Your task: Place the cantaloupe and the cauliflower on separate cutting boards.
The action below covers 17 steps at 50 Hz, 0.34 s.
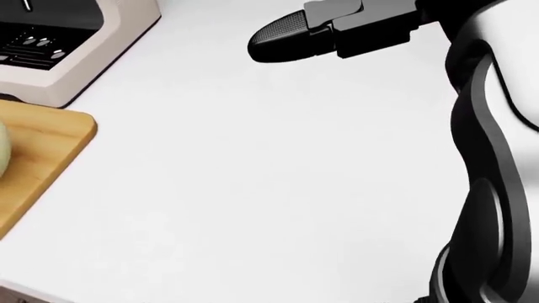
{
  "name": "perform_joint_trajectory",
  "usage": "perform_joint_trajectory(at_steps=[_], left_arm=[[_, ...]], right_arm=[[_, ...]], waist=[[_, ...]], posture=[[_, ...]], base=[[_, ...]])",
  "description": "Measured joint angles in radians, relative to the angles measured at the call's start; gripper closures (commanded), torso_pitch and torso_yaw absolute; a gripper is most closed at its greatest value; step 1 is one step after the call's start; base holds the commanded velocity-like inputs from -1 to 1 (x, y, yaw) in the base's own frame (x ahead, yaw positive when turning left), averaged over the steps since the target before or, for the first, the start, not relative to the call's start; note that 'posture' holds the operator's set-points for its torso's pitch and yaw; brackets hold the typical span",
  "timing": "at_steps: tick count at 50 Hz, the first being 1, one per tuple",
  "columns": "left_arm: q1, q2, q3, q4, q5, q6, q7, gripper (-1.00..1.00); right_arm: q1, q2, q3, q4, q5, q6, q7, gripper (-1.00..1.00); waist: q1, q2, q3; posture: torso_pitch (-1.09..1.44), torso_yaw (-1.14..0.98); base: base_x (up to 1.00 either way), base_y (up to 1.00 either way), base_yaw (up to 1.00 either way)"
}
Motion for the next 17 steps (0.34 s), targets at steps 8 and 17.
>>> perform_joint_trajectory(at_steps=[8, 17], left_arm=[[0.057, 0.053, 0.098, -0.198, -0.003, 0.172, -0.094, -1.00], [0.045, 0.101, 0.115, -0.252, -0.007, 0.255, -0.146, -1.00]], right_arm=[[-0.020, -0.015, -0.010, 0.034, 0.004, -0.011, -0.008, -1.00], [-0.060, -0.034, -0.029, 0.046, 0.014, -0.019, -0.014, -1.00]], waist=[[0.003, 0.004, 0.017], [0.014, 0.017, 0.031]], posture=[[0.00, 0.55], [0.00, 0.55]], base=[[0.00, 0.00, 0.00], [0.00, 0.00, 0.00]])
